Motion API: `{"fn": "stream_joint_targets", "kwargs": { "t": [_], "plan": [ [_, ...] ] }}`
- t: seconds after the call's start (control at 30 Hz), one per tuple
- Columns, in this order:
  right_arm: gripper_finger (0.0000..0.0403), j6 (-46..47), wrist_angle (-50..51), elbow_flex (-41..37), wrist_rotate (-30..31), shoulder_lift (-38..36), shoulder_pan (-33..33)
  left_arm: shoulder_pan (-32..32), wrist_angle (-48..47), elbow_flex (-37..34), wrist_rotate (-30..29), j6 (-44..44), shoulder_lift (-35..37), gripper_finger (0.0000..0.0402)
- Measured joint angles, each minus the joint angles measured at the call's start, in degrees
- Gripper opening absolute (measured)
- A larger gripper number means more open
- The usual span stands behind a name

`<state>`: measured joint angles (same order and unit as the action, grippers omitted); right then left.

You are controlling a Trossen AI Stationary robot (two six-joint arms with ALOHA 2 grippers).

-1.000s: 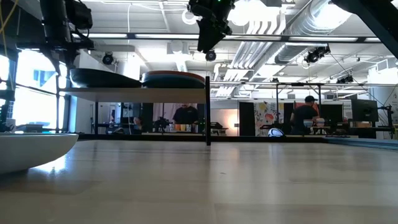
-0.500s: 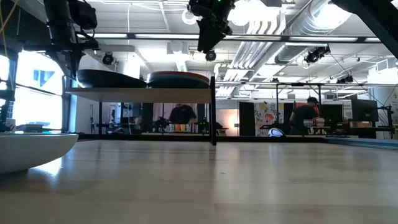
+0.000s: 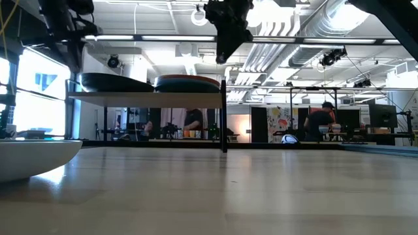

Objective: Place and stack plates onto a shelf
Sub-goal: Stack the light green plate on top of the black plate on the shelf

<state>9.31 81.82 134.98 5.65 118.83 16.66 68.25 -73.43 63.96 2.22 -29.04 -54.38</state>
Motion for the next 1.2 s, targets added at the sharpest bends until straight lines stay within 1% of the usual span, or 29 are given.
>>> {"fn": "stream_joint_targets", "kwargs": {
  "t": [0.2, 0.33, 0.43, 0.5, 0.63, 0.83, 0.93, 1.03, 1.2],
  "plan": [
    [0.0154, 9.1, 5.7, 0.0, -1.7, 0.0, -4.3, -2.5, -1.8, 0.0, 9.5, 5.4, 5.5, 0.0078],
    [0.0154, 16.9, 6.2, 0.0, -2.1, 0.0, -8.8, -4.9, -2.2, -0.6, 17.2, 9.5, 9.4, 0.0078],
    [0.0154, 22.9, 6.3, 0.0, -2.2, 0.0, -12.6, -6.9, -2.0, -2.2, 22.3, 9.7, 11.8, 0.0078],
    [0.0154, 27.0, 6.3, 0.0, -2.2, 0.0, -15.3, -8.2, -2.0, -3.6, 23.4, 9.7, 13.3, 0.0078],
    [0.0154, 36.2, 6.2, -0.5, -2.1, 0.0, -20.5, -10.5, -1.9, -6.6, 23.6, 9.6, 15.5, 0.0078],
    [0.0154, 51.8, 5.7, -6.6, -1.7, 0.0, -27.8, -12.8, -0.5, -9.5, 24.3, 10.0, 16.6, 0.0078],
    [0.0154, 59.4, 4.6, -10.4, -1.7, 0.1, -31.4, -13.9, 2.6, -9.6, 26.4, 10.9, 16.5, 0.0078],
    [0.0154, 67.7, 2.4, -14.2, -2.1, 0.0, -34.7, -15.6, 7.6, -9.6, 27.8, 12.4, 16.4, 0.0078],
    [0.0154, 80.9, -0.6, -19.9, -2.3, 0.1, -38.9, -19.1, 17.1, -9.6, 33.0, 14.9, 15.6, 0.0078]
  ]
}}
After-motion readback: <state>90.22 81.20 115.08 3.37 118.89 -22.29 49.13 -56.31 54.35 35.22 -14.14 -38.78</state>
